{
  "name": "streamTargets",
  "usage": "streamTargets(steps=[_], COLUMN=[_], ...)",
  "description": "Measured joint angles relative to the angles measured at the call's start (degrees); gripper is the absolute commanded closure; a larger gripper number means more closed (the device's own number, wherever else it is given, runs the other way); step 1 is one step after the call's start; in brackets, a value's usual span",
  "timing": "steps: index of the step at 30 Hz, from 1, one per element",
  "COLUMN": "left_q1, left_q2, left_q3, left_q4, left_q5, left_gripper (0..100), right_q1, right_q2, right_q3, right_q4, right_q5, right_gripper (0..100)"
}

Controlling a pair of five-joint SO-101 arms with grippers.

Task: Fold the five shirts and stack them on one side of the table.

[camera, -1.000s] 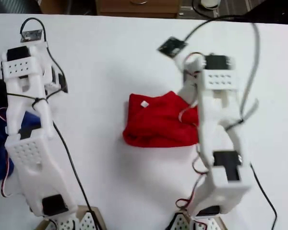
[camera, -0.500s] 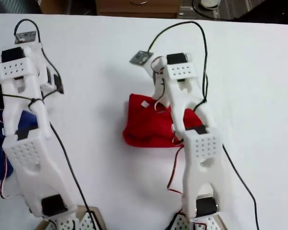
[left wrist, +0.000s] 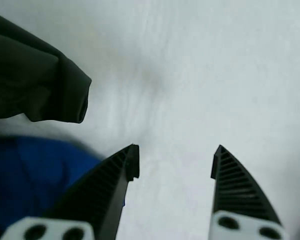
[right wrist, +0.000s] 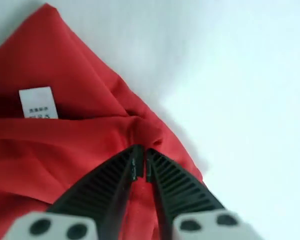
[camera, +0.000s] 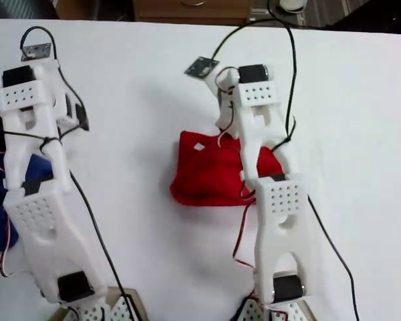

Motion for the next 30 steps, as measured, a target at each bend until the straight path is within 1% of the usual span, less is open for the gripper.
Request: streamTargets(steps=[9,12,17,22,27,28,30], left_q1=[0.0,0.0,0.0,0.0,0.09,0.09,0.09], left_q2=[0.0,0.0,0.0,0.0,0.0,0.0,0.0], left_q3=[0.0,0.0,0.0,0.0,0.0,0.0,0.0], left_q4=[0.0,-0.35,-0.7,-1.67,-1.93,-1.93,-1.93], left_q5=[0.0,0.0,0.0,-0.18,-0.18,-0.18,-0.18], left_gripper=[74,74,74,74,74,74,74], right_q1=[1.41,1.32,1.93,3.16,5.27,5.01,4.84], right_q2=[-0.26,-3.69,-14.24,-27.16,-36.75,-37.01,-37.1], right_q3=[0.0,1.85,13.63,30.77,43.6,44.57,45.01], right_q4=[0.35,0.35,0.35,0.35,-0.79,-1.93,-5.89], right_q5=[0.0,0.0,0.44,4.92,6.77,6.77,6.51], right_gripper=[97.8,97.8,97.8,97.8,97.4,96.7,90.3])
